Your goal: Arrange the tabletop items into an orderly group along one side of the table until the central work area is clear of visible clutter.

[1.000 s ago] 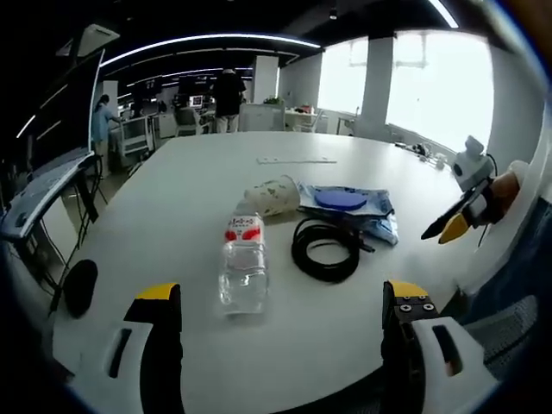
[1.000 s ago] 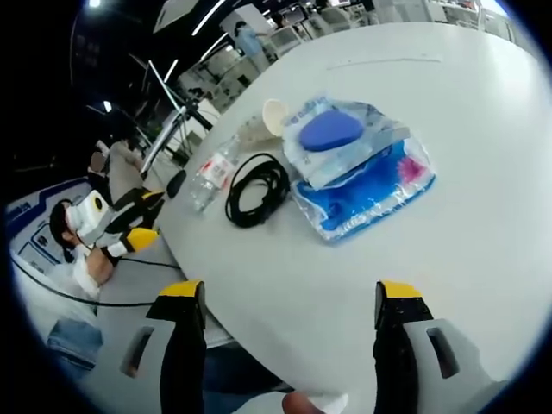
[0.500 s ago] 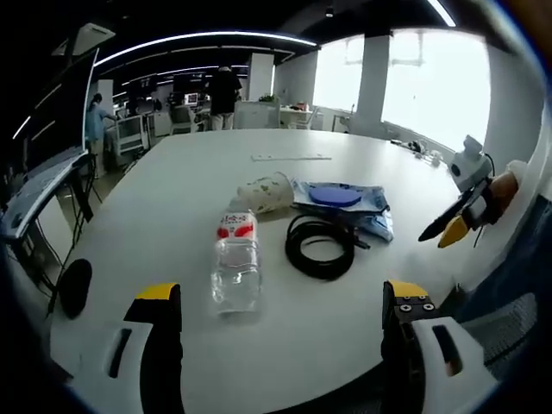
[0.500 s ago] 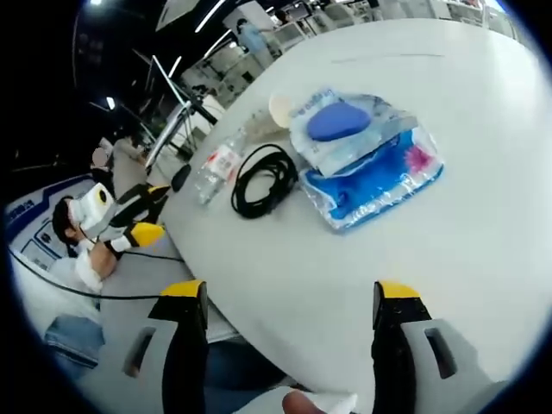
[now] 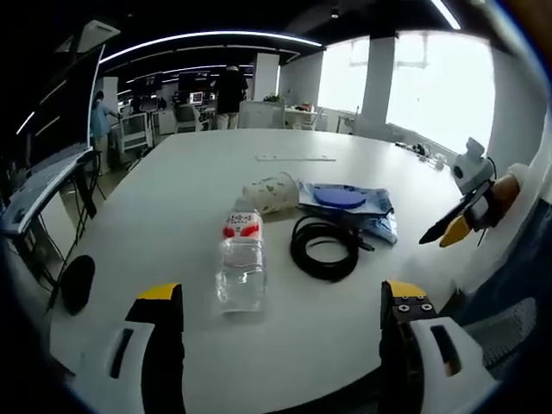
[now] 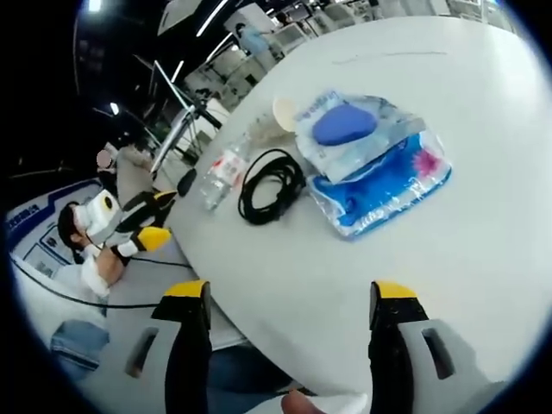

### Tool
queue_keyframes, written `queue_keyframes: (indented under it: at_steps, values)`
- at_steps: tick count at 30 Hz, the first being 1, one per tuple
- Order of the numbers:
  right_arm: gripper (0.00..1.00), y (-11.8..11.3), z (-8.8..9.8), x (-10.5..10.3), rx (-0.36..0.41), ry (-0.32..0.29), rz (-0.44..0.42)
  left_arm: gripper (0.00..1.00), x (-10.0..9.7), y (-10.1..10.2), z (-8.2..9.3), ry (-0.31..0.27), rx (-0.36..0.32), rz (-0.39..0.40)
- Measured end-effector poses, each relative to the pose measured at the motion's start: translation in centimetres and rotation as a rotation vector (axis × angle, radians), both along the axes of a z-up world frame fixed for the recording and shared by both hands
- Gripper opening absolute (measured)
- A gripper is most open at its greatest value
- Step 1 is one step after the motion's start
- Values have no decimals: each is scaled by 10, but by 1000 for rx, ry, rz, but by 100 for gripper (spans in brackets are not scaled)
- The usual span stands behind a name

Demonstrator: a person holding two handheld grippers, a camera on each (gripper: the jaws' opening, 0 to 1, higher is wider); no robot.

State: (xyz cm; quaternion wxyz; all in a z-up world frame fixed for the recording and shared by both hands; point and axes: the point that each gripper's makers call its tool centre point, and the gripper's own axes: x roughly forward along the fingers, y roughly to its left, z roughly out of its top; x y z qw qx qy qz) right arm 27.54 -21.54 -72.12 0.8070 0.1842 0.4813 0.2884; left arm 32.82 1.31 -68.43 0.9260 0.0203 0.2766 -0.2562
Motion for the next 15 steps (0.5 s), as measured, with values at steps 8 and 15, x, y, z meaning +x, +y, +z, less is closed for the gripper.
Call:
queue_keyframes:
  at_steps: [8, 15]
  values:
    - [73, -11, 1, 0, 44, 15, -65, 96, -1, 1, -5, 35, -11, 8]
    - [72, -14, 2, 2, 58, 16, -95, 95, -3, -1, -5, 38, -7, -1]
